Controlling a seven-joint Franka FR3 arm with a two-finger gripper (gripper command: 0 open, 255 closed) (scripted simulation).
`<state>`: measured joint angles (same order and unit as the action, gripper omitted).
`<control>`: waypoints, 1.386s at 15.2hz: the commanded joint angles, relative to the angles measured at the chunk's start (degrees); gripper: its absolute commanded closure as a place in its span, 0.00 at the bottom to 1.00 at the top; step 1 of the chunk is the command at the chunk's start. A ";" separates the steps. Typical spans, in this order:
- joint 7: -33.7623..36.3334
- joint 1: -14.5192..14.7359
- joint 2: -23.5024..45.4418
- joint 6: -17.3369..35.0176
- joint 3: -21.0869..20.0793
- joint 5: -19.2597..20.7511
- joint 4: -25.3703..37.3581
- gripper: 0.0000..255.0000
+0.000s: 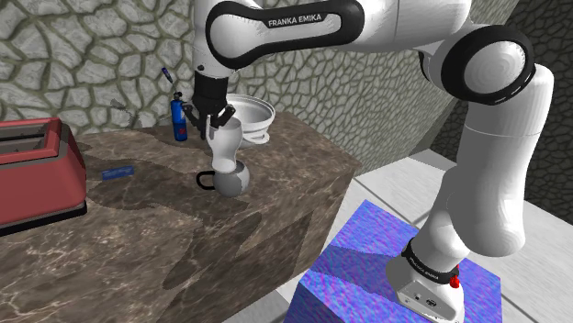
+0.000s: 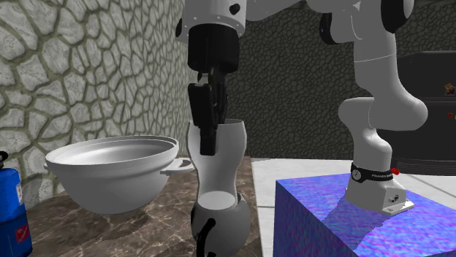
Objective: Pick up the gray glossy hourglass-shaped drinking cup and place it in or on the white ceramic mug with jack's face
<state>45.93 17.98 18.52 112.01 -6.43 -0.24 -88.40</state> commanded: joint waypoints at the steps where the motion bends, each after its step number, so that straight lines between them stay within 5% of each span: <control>1: 0.04 0.01 0.23 0.12 0.02 0.02 -0.12 1.00; 5: 0.04 0.00 0.23 0.12 0.01 0.03 -0.12 1.00; 6: 0.00 -0.03 0.12 0.14 0.02 0.01 -0.25 0.00; 11: 0.04 0.00 0.23 0.12 0.01 0.03 -0.12 0.00; 15: -0.03 -0.12 -0.96 -6.63 0.01 -0.10 5.44 0.00; 21: -0.03 -0.11 -0.96 -6.63 0.01 -0.10 5.44 0.00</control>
<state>45.91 17.87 17.58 105.40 -6.42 -0.34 -82.94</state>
